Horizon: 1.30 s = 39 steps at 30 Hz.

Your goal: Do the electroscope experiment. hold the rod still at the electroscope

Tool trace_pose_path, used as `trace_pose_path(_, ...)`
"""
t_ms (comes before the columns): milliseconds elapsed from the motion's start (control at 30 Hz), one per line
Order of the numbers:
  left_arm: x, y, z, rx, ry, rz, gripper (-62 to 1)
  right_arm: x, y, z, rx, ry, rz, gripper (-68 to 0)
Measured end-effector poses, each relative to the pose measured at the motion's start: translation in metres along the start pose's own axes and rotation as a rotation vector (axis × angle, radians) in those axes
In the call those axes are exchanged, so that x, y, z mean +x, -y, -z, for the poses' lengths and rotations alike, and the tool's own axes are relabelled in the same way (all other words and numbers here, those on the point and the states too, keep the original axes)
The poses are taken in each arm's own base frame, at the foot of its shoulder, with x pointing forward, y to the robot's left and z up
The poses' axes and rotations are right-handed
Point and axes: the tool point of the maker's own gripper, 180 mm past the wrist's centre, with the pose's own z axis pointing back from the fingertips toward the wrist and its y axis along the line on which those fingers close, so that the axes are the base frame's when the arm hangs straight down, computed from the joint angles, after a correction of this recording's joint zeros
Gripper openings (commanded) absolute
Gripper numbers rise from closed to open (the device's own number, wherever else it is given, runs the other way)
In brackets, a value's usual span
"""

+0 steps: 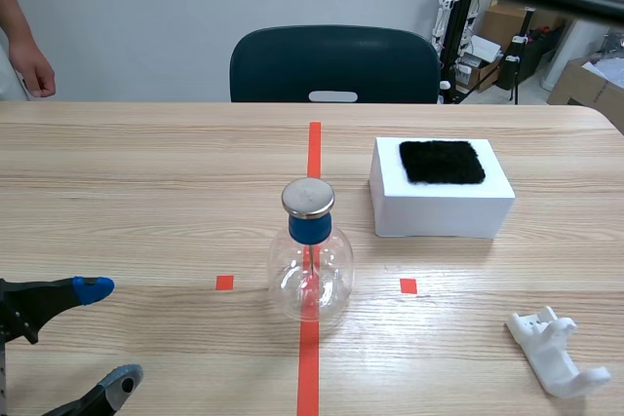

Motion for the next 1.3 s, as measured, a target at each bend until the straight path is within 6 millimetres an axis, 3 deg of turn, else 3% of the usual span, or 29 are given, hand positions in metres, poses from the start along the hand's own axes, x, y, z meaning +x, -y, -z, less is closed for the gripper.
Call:
trace_pose_path(233,0.000,0.000,0.000,0.000,0.000,0.000,1.4,-0.049,-0.007,0.015,0.015,-0.086,-0.046,-67.5)
trace_pose_path(467,0.000,0.000,0.000,0.000,0.000,0.000,1.4,-0.066,-0.001,0.035,-0.003,-0.079,-0.135,-67.5)
trace_pose_path(633,0.000,0.000,0.000,0.000,0.000,0.000,1.4,-0.044,-0.003,0.052,-0.011,0.003,-0.230,-67.6)
trace_pose_path(833,0.000,0.000,0.000,0.000,0.000,0.000,1.4,-0.010,-0.023,0.057,-0.007,0.090,-0.302,-67.6)
trace_pose_path(1067,0.000,0.000,0.000,0.000,0.000,0.000,1.4,0.011,-0.020,0.072,-0.076,0.108,-0.380,-67.6)
trace_pose_path(1300,0.000,0.000,0.000,0.000,0.000,0.000,1.4,0.029,-0.037,0.076,-0.039,0.129,-0.453,-67.6)
